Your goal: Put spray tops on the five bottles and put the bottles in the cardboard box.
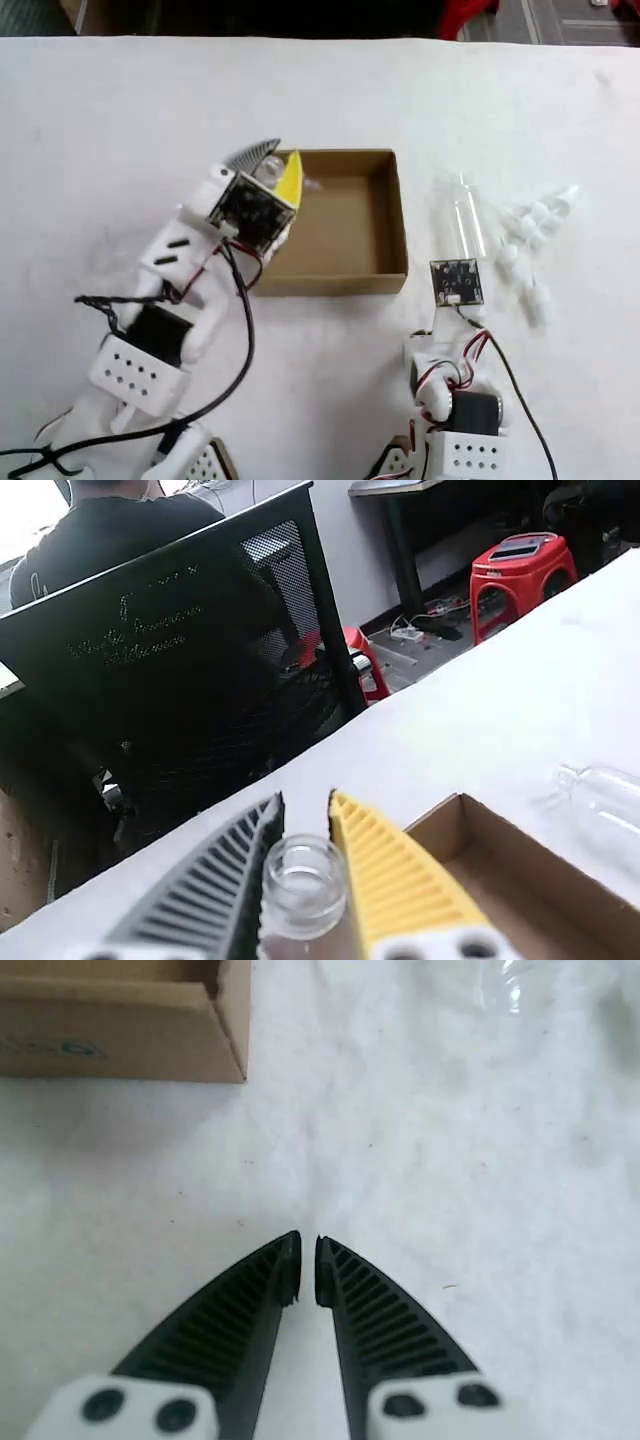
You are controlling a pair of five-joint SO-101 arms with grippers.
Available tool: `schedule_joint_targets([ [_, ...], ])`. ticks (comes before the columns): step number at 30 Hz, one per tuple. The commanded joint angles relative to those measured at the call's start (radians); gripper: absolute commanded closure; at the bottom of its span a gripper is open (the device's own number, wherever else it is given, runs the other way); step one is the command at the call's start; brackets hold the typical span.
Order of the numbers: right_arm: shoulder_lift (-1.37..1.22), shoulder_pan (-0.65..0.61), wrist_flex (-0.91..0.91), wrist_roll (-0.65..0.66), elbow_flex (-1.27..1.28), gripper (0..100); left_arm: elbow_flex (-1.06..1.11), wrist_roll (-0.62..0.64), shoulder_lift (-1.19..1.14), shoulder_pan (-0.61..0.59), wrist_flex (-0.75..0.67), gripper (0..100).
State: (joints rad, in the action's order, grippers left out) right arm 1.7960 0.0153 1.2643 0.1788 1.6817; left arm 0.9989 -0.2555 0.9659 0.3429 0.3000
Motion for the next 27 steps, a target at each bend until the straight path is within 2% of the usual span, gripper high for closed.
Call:
schedule_joint_targets([
  [1, 0.005, 0.008, 0.005, -0.005, 0.009, 98.2, 0.023, 0.130, 0.031, 0.002, -0.098, 98],
  [6, 0.005, 0.008, 0.005, -0.005, 0.009, 98.2, 0.071, 0.242, 0.030, 0.002, -0.198, 98],
  [15, 0.005, 0.008, 0.005, -0.005, 0.009, 98.2, 0.227, 0.244, 0.028, 0.002, -0.514, 98],
  [22, 0.005, 0.008, 0.005, -0.005, 0.009, 98.2, 0.230, 0.244, -0.041, 0.002, -0.586, 98],
  [24, 0.005, 0.008, 0.005, -0.005, 0.009, 98.2, 0.221, 0.253, -0.114, -0.010, -0.674, 98],
  [27, 0.005, 0.008, 0.005, -0.005, 0.009, 98.2, 0.224, 0.307, -0.232, -0.019, -0.902, 98],
])
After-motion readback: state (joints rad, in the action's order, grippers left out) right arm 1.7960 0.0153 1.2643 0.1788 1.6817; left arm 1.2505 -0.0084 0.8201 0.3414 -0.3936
